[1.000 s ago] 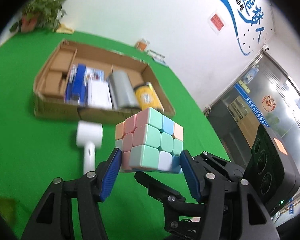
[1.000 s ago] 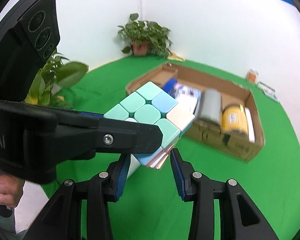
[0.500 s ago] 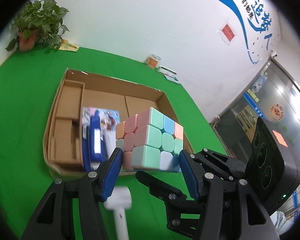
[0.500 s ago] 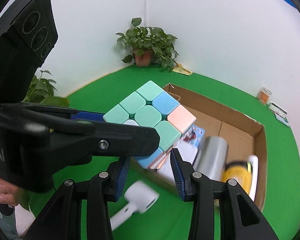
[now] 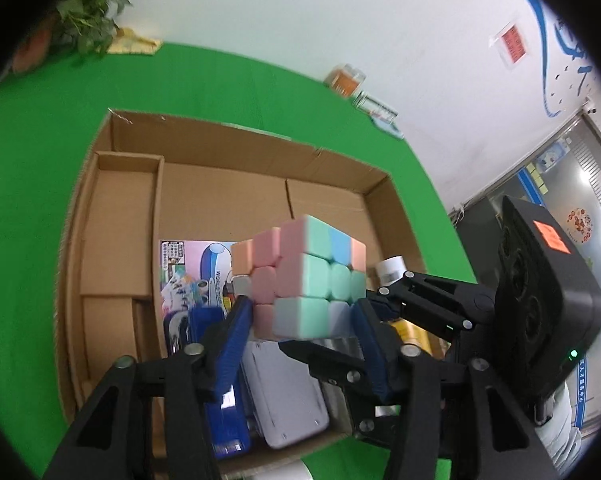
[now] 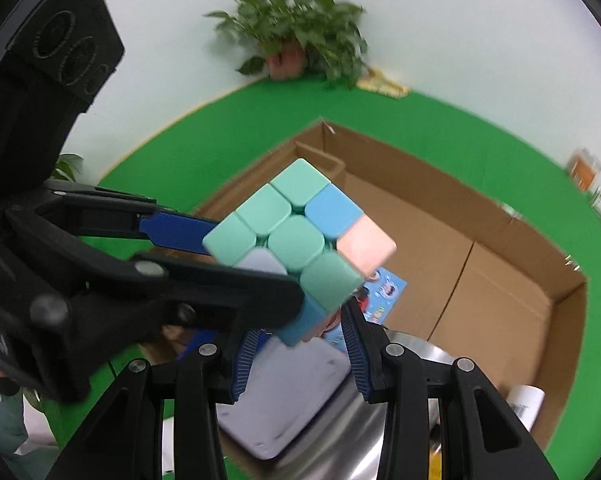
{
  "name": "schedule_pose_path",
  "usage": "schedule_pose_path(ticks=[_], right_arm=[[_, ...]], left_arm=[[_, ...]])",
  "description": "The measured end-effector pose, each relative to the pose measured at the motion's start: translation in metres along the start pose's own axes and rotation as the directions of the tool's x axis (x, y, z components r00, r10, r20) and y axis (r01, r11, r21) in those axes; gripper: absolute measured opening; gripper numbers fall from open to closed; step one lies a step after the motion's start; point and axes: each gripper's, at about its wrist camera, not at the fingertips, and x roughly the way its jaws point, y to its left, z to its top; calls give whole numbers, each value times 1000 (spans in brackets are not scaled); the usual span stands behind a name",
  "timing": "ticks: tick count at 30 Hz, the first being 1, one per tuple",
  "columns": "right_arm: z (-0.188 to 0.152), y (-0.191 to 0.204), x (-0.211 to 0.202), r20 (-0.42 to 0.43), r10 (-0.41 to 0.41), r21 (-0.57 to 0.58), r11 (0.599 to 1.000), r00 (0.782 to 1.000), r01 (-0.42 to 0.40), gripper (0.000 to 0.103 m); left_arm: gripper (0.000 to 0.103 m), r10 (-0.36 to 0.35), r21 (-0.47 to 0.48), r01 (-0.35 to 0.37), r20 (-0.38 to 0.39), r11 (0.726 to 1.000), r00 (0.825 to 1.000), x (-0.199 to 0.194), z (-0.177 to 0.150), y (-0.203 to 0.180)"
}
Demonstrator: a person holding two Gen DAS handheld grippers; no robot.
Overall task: Organize rigid objects
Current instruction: 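Lower the cube into the box beside the game box and release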
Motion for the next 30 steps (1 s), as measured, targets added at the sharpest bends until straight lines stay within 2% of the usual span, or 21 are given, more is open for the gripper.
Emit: schedule_pose_path(ticks=[4, 9, 11, 15, 17, 20, 22, 23, 24, 25, 26, 27, 28, 29, 30], right_arm=[[1, -21, 27, -45, 5, 23, 1000, 999, -3, 37], [-7, -26, 50, -107, 5, 44, 999, 994, -1, 36], [-6, -33, 57, -137, 30, 80, 997, 990, -19, 36], [-5, -33, 55, -153, 28, 95, 995, 988, -14, 37], [-10, -25, 46, -148, 1, 71, 997, 989, 10, 37], [-18, -19, 22, -93, -18, 85, 996, 996, 26, 46], [-33, -6, 0, -34, -84, 95, 992, 996, 86, 48], [-42, 3, -19, 34, -162, 93, 983, 986, 158, 56], [-48, 8, -33, 87, -206, 93, 976, 975, 198, 74], [-58, 15, -48, 152, -239, 98, 969, 959, 226, 86], [-71, 26, -67, 229, -262, 111, 964, 938, 242, 101], [-80, 33, -77, 261, -270, 128, 961, 927, 244, 102], [-92, 40, -88, 287, -279, 159, 957, 916, 242, 102], [-106, 48, -97, 306, -287, 206, 951, 907, 231, 102], [-117, 54, -103, 315, -299, 233, 944, 901, 232, 102]], left_arm=[[49, 19, -1, -19, -54, 1000, 998, 27, 5, 4], [49, 39, -4, -39, -97, 999, 994, 43, 6, 8], [49, 40, -15, -42, -110, 999, 993, 47, 6, 11], [48, 12, -41, -16, -116, 999, 993, 45, 8, 18], [48, -3, -39, -2, -126, 999, 992, 41, 5, 20], [48, -6, -29, 2, -117, 1000, 993, 35, 1, 18], [48, -9, -3, 9, -66, 1000, 998, 21, -6, 13], [48, 1, 20, -1, -25, 1000, 1000, 11, -10, 9], [48, 19, 41, -20, 12, 999, 1000, 5, -13, 3], [48, 41, 66, -45, 64, 997, 997, -6, -19, -3], [51, 63, 95, -76, 132, 993, 989, -20, -27, -10], [56, 84, 125, -112, 212, 986, 974, -37, -37, -19], [69, 104, 144, -149, 280, 978, 954, -51, -48, -27], [79, 132, 154, -197, 356, 968, 925, -67, -62, -36], [94, 159, 145, -245, 440, 959, 884, -84, -79, -43]])
